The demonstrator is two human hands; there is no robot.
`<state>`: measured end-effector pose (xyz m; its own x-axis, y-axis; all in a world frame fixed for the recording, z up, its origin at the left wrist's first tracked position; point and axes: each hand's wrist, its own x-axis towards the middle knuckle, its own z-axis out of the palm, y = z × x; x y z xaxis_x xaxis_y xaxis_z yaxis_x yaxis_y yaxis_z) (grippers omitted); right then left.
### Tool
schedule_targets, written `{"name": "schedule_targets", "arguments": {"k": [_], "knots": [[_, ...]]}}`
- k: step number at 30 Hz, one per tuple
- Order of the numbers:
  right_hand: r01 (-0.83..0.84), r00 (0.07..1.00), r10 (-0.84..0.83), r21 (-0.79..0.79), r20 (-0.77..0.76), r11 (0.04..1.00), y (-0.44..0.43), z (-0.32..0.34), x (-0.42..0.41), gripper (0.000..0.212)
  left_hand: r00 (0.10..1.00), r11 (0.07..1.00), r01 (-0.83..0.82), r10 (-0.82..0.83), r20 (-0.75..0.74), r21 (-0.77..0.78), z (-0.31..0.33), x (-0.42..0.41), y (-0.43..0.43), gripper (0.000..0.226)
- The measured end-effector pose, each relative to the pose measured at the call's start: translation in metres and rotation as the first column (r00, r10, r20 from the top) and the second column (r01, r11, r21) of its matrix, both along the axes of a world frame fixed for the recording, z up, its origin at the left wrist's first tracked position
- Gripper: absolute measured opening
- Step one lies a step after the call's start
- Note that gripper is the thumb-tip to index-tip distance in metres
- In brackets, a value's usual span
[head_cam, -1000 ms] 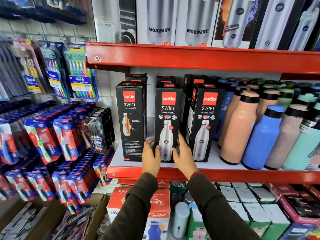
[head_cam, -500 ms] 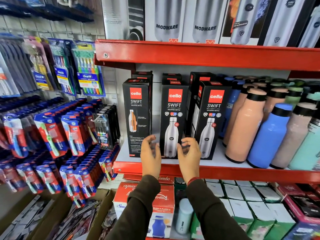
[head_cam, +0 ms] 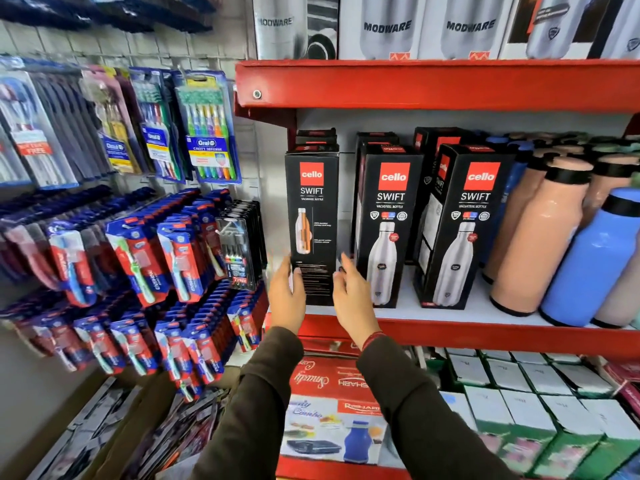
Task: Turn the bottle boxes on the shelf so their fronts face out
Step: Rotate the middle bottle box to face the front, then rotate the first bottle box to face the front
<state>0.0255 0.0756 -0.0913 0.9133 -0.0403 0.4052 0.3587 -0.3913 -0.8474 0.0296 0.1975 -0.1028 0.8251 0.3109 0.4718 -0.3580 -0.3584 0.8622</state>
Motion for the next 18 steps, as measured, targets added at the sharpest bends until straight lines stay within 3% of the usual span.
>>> {"name": "schedule_targets", "arguments": {"k": [3,8,14,18], "knots": [[0.023,0.999,-0.022,0.026,-0.048,0.999,0.009,-0.006,0.004,0.046,0.996,0.994,0.045,-0.052,-0.075,-0.102,-0.003,0.008,0.013,0.038],[-0.009,1.0,0.012,0.123,-0.021,0.992,0.009,-0.014,0.002,0.054,0.991,0.975,0.111,-0.124,-0.058,-0.191,-0.006,0.016,0.026,0.032],[0.011,0.999,-0.014,0.068,0.039,0.998,0.015,-0.008,0.002,0.084,0.986,0.924,0.163,-0.162,0.033,-0.347,-0.007,0.005,0.029,0.019],[0.057,0.993,-0.058,0.017,0.1,0.998,0.023,0.001,0.005,0.095,0.988,0.904,0.155,-0.139,0.067,-0.399,-0.005,-0.002,0.028,0.031]]}}
